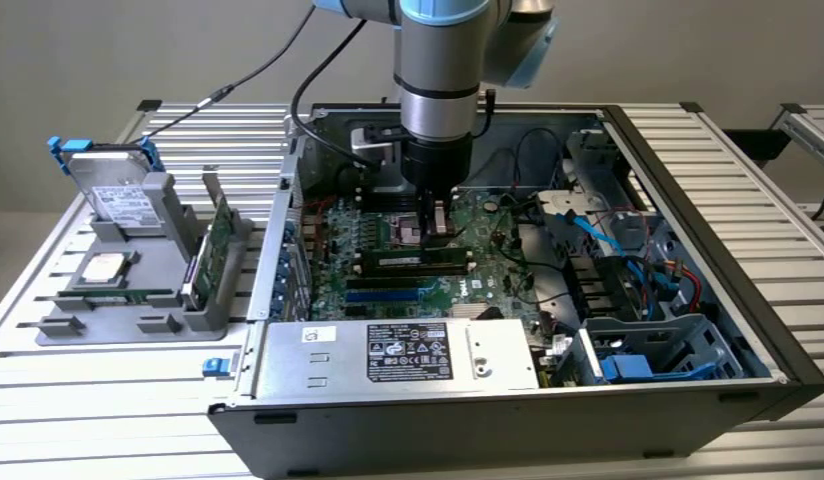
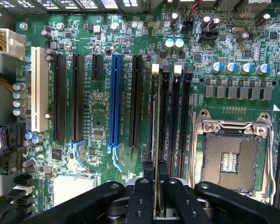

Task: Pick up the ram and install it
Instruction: 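Insert the ram into the slot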

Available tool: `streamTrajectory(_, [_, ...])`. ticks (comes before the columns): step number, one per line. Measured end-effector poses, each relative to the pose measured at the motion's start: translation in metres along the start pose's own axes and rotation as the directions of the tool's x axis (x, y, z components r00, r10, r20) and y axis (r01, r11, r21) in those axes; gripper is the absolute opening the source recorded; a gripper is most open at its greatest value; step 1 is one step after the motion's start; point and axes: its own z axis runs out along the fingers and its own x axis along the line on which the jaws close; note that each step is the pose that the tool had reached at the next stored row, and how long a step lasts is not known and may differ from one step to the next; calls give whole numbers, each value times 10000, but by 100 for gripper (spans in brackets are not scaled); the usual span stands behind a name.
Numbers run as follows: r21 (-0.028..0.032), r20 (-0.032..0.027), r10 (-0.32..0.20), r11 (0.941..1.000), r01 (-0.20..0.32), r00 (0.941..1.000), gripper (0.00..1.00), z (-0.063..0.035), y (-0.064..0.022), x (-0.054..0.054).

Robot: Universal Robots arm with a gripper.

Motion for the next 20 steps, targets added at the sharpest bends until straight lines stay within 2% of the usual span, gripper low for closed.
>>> streamTrajectory(2, [0,-9,3,10000,-3,10000,14,0,0,0])
streamTrajectory(8, [-4,-113,8,10000,-8,9999,14,0,0,0])
streamTrajectory(20, [-7,-157,7,10000,-7,9999,14,-2,-1,-17])
